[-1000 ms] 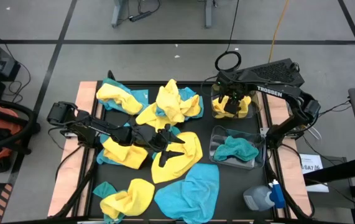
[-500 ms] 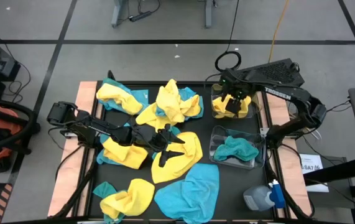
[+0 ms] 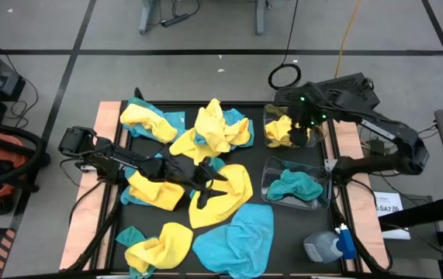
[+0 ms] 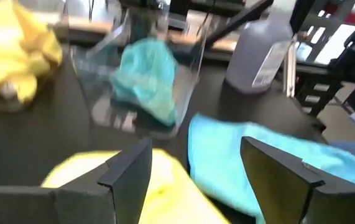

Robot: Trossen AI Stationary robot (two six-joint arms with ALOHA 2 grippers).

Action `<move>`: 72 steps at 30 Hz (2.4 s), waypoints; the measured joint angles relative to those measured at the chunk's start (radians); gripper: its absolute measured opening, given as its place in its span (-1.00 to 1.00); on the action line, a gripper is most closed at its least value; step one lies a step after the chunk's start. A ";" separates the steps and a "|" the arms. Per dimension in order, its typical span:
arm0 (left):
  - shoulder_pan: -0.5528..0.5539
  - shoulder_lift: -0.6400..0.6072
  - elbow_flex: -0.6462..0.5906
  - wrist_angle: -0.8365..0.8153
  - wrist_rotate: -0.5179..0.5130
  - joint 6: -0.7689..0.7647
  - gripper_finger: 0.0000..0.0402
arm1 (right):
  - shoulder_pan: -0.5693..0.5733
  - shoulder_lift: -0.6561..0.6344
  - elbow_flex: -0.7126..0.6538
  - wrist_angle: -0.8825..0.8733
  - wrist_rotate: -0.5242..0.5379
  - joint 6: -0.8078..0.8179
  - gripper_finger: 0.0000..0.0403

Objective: Sort microfiber towel by color & place in baskets
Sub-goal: Put the yellow microfiber cloth into the top transparent bin

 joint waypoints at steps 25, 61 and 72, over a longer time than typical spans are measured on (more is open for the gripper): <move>-0.070 0.121 0.004 -0.243 -0.034 -0.004 0.25 | 0.348 -0.121 0.001 0.080 -0.233 -0.036 0.17; -0.120 0.000 0.377 -0.658 -0.184 0.182 -0.91 | 0.585 -0.119 0.000 0.164 -0.193 0.065 0.17; -0.130 -0.029 0.377 -0.619 -0.224 0.207 -0.92 | 0.703 -0.091 -0.101 0.446 -0.145 0.000 0.37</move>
